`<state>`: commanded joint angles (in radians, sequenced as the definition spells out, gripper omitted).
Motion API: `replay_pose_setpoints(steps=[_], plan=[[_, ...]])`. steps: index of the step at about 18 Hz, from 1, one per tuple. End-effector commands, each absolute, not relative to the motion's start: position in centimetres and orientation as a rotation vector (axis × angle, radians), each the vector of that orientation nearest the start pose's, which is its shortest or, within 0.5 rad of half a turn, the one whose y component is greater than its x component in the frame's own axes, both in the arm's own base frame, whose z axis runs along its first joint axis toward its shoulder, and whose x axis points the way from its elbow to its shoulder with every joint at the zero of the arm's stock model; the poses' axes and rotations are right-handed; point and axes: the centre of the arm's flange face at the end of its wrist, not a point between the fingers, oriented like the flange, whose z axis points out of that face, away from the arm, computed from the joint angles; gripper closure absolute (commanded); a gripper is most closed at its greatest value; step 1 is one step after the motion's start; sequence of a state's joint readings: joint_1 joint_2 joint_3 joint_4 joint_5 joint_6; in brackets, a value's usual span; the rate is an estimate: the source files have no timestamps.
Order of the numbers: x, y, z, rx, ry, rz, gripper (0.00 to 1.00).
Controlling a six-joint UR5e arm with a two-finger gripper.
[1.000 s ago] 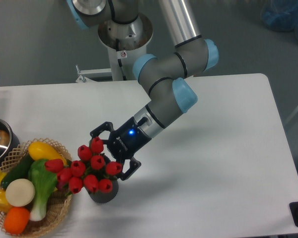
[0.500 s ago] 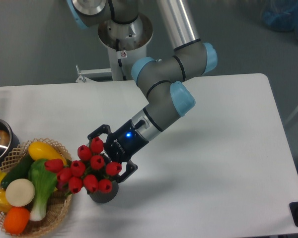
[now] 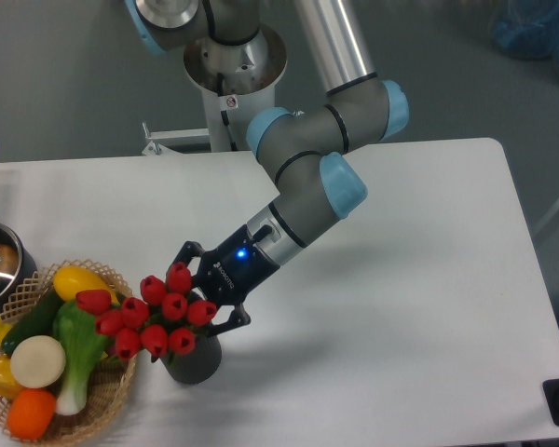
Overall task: Pick up the flowers from the vase
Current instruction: 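Close the gripper on the bunch of tulip stems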
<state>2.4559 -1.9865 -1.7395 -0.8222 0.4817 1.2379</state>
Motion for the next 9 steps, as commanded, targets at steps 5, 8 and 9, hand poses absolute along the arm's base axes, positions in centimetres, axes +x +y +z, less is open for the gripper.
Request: replay_pose_setpoints(steps=[5, 8, 9], plan=[[-32.97, 55.36, 30.63, -2.025, 0.462, -0.461, 0.64], [-33.00, 55.29, 30.86, -2.023, 0.453, -0.465, 0.64], [-33.01, 55.28, 30.99, -2.008, 0.447, -0.475, 0.64]])
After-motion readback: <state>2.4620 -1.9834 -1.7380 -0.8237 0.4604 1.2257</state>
